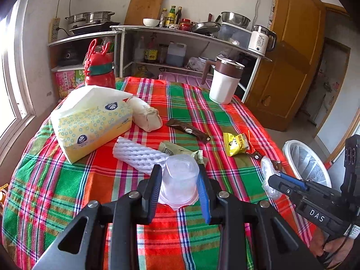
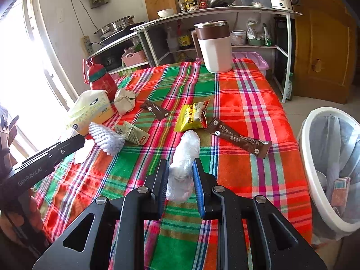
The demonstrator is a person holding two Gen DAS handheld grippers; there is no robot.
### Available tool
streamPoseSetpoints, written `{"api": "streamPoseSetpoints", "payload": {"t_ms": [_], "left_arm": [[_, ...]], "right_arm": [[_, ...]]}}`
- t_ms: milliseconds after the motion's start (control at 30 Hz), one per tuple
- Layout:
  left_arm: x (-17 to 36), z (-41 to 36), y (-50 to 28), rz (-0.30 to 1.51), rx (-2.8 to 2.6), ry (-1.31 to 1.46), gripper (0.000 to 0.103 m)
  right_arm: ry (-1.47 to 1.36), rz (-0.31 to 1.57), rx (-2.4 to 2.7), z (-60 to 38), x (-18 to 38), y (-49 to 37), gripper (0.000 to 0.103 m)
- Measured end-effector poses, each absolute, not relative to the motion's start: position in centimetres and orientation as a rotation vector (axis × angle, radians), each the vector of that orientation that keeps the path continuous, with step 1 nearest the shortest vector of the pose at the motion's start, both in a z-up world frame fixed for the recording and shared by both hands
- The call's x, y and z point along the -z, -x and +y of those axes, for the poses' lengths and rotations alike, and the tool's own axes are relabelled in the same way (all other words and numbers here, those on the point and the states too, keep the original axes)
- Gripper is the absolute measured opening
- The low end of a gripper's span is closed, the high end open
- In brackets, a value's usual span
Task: Collect trash
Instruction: 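Carry the clear cup in the left gripper over the bin while the right carries the bag there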
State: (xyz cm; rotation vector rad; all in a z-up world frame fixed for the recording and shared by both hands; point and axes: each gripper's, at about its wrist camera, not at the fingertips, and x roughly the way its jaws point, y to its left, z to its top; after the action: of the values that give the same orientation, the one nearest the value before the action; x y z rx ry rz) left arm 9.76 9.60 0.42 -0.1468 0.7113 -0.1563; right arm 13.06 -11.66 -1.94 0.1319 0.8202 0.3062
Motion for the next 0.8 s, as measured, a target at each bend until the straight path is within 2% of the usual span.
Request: {"api": "streamPoseSetpoints", "payload": {"t_ms": [800], "left_arm": [[-4.3, -4.4, -9.4, 0.661, 0.437, 0.044, 0.033]], "right_arm": [[-0.242, 0.709, -0.112, -24.2, -1.3, -9.4, 0.023]]}}
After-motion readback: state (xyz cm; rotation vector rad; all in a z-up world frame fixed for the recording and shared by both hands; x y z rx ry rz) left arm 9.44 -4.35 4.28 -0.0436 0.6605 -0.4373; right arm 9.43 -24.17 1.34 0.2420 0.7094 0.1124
